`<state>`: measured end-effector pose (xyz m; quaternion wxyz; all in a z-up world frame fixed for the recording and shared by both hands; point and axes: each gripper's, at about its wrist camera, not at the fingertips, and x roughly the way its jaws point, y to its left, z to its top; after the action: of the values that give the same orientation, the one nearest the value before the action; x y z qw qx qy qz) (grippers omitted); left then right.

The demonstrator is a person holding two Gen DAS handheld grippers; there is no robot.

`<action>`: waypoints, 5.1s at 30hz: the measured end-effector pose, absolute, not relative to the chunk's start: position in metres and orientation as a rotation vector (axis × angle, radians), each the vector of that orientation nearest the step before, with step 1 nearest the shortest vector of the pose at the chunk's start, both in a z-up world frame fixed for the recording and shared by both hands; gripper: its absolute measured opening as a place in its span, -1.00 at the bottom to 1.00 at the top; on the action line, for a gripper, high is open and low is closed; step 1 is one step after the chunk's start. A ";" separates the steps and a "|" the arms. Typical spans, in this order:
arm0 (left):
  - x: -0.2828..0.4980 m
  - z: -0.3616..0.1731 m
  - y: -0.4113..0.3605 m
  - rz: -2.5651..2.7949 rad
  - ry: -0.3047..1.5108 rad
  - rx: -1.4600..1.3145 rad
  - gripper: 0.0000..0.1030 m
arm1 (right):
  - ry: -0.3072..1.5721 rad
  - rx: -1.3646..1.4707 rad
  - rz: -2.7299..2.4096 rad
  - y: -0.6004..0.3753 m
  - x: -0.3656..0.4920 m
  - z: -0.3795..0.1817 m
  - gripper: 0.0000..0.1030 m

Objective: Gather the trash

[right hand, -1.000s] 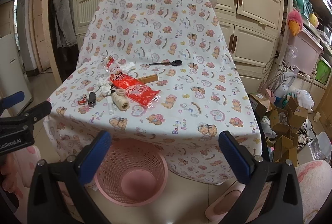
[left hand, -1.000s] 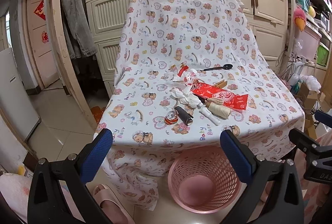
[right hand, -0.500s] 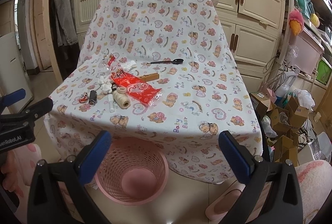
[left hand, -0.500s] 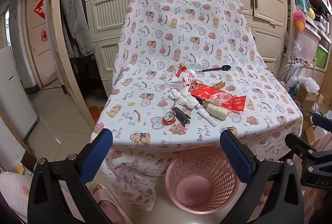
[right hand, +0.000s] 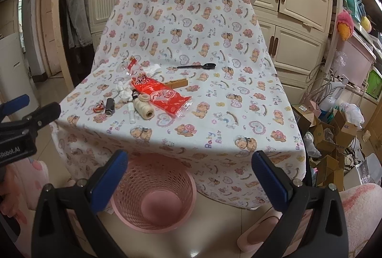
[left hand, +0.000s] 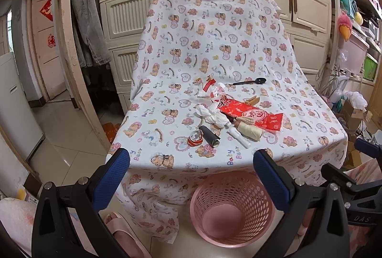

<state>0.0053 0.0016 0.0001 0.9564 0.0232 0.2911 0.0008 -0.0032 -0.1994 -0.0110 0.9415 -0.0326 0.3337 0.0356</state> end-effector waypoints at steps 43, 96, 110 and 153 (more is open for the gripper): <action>0.004 0.009 0.007 0.007 0.567 0.038 0.99 | 0.732 -0.054 0.050 -0.204 -0.001 -0.012 1.00; 0.063 -0.033 0.012 -0.062 0.850 -0.016 -0.27 | 0.855 -0.077 0.402 -0.150 0.128 -0.033 -0.60; 0.129 -0.056 0.026 -0.055 0.944 -0.056 -0.28 | 0.893 -0.004 0.417 -0.144 0.151 -0.057 -0.52; 0.138 -0.065 0.024 -0.075 0.949 -0.143 -0.57 | 0.762 0.073 0.303 -0.187 0.117 -0.018 -0.57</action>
<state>0.1382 0.0241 -0.0654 0.8864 -0.0690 0.4563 -0.0363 0.1168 -0.1869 -0.0179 0.9164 0.0354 0.3704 0.1472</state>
